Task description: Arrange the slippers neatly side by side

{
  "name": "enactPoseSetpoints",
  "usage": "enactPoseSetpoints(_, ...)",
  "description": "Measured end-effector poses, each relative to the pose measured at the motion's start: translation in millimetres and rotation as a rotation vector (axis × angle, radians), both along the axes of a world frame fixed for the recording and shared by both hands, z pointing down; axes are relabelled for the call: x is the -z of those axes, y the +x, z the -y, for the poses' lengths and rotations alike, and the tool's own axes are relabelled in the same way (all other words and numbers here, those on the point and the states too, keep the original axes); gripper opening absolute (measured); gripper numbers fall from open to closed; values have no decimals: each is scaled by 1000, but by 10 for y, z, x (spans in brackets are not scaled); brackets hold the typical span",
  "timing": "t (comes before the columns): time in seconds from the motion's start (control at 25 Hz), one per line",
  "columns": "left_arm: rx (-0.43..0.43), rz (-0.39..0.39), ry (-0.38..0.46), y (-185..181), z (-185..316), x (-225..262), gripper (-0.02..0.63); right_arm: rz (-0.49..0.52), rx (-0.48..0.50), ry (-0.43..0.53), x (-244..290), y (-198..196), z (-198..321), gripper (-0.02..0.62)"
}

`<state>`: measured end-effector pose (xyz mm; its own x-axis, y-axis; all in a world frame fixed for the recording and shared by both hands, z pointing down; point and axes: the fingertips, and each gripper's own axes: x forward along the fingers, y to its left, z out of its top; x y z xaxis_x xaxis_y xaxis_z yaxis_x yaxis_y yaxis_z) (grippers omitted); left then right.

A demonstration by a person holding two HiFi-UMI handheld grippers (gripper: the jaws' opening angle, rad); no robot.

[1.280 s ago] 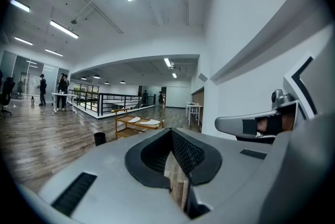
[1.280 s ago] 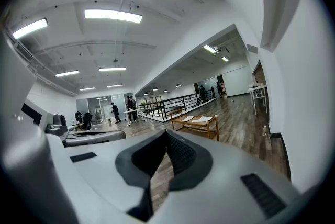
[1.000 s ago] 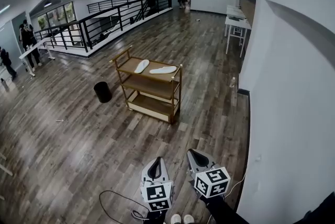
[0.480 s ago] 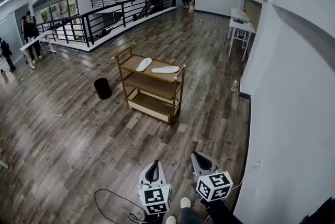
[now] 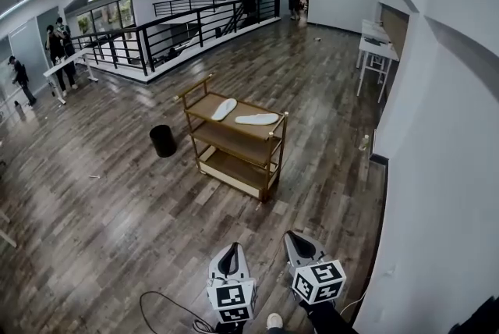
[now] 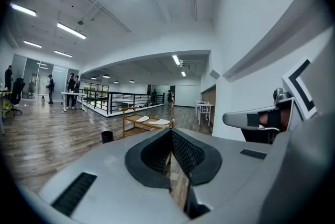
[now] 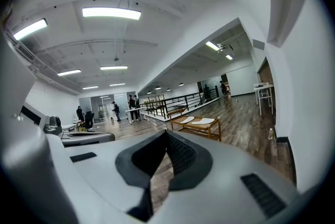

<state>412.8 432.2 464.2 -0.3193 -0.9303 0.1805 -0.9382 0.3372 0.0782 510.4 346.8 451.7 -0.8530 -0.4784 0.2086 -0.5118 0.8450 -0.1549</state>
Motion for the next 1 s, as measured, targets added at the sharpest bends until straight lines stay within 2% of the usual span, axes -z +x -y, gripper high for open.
enactPoseSetpoints(0.6, 42, 28, -14, -72, 733, 84, -2, 37, 48, -12, 65, -130, 805, -2)
enactPoseSetpoints(0.8, 32, 29, -23, -120, 1004, 131, -2, 3, 46, -22, 42, -253, 1000, -2)
enactPoseSetpoints(1.0, 11, 34, -19, -319, 1337, 82, -2, -23, 26, -32, -43, -478, 1274, -2)
